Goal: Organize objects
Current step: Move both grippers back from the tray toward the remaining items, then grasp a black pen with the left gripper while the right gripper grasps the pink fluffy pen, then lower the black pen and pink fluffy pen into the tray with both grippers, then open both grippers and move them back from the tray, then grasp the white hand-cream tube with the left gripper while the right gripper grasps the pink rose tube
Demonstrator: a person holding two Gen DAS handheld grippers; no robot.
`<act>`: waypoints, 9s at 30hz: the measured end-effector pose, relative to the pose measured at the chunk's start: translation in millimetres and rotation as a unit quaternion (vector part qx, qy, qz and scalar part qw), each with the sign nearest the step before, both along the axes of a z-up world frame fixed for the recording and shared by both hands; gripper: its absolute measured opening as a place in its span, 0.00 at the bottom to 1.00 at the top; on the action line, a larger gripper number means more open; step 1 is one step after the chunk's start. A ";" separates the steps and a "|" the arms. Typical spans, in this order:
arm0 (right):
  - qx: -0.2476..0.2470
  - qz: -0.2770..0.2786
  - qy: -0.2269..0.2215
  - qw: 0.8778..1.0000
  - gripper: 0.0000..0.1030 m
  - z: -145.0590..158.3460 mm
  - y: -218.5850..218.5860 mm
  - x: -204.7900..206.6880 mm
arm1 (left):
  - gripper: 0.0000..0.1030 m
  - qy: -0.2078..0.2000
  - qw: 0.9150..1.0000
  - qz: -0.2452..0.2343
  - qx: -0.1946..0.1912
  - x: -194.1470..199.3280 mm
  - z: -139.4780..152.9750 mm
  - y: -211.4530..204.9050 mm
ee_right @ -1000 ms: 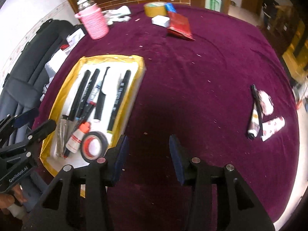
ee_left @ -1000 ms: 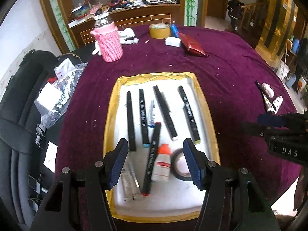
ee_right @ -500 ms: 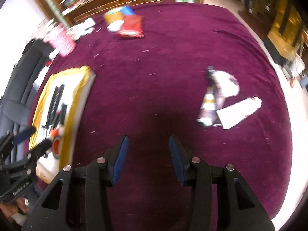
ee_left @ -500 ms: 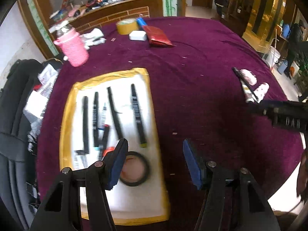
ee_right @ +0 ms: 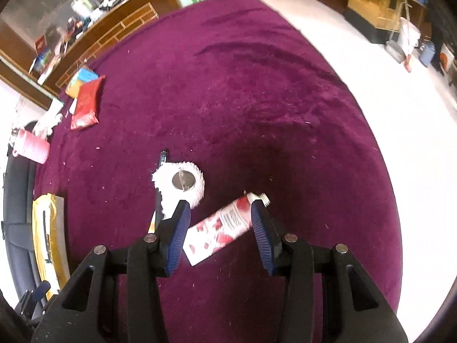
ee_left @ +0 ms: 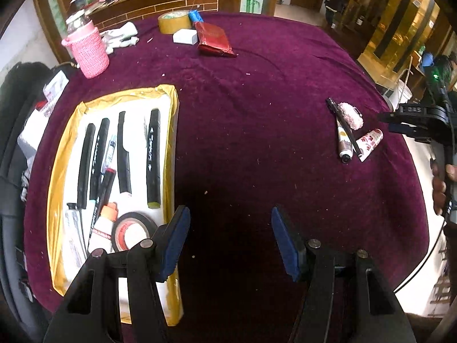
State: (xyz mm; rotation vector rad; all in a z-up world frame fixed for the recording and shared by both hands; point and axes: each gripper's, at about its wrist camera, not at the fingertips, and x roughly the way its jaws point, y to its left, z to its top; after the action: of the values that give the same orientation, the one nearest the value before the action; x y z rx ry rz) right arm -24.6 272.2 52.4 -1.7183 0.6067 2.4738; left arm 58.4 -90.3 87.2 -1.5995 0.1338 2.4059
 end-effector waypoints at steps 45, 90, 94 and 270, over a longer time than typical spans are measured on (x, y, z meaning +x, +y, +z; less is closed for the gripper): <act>-0.055 0.228 0.022 0.972 0.42 -22.9 -163.0 -87.4 | 0.52 -0.039 0.994 0.085 0.059 -1.4 -22.3 -7.2; -0.112 0.079 0.057 0.989 0.25 22.7 -45.7 13.8 | 0.05 0.019 0.992 -0.079 0.098 -99.6 -39.4 106.5; -0.111 0.102 0.058 0.987 0.25 26.1 -74.4 11.5 | 0.05 0.028 0.988 -0.061 0.136 -83.2 -19.5 77.3; 0.061 0.018 -0.003 0.998 0.32 -34.4 11.7 24.0 | 0.50 -0.040 0.995 -0.035 0.087 -66.1 -43.6 115.2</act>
State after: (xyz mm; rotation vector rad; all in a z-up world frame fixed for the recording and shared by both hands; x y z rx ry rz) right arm -0.6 283.9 18.0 -1.7058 0.4183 2.4714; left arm -7.7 24.9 43.6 -1.5806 -0.0330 2.2302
